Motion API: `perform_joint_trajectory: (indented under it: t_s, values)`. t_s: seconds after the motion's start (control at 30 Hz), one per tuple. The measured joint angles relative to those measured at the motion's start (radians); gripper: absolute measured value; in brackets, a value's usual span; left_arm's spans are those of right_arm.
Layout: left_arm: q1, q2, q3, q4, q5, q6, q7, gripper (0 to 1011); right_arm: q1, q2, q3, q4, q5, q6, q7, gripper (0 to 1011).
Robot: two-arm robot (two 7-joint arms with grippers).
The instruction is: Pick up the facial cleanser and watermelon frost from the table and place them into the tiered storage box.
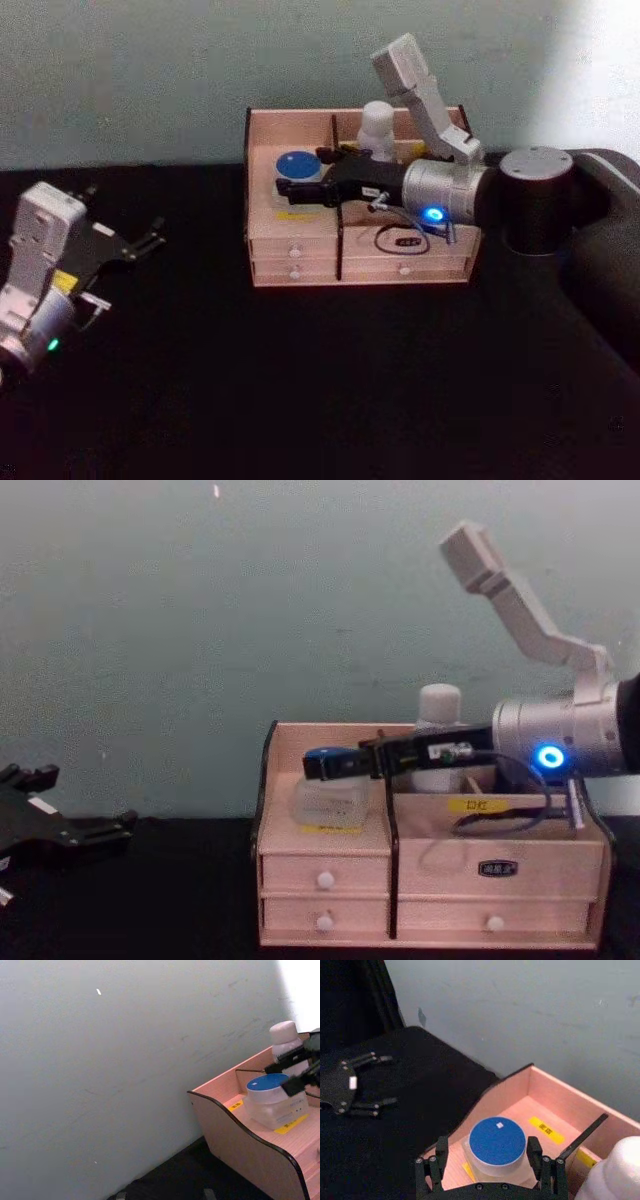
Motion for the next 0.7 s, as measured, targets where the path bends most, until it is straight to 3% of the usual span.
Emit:
perform_joint_trajectory:
  t_s: [0.37,0.47,0.5,0.7]
  values:
    - [0.000,0.000,0.000,0.000,0.000,0.000,0.000,1001,-0.078,0.078,0.039,-0.184,0.051,0.017,-0.007,1002]
    - [0.000,0.000,0.000,0.000,0.000,0.000,0.000,1001,-0.112,0.126,0.054,-0.255,0.083,0.043,-0.001,1002]
    - [0.000,0.000,0.000,0.000,0.000,0.000,0.000,1001,-0.112,0.126,0.054,-0.255,0.083,0.043,-0.001,1003]
    - [0.000,0.000,0.000,0.000,0.000,0.000,0.000,1001,-0.194,0.237,0.087,-0.377,0.137,0.097,0.005,1002]
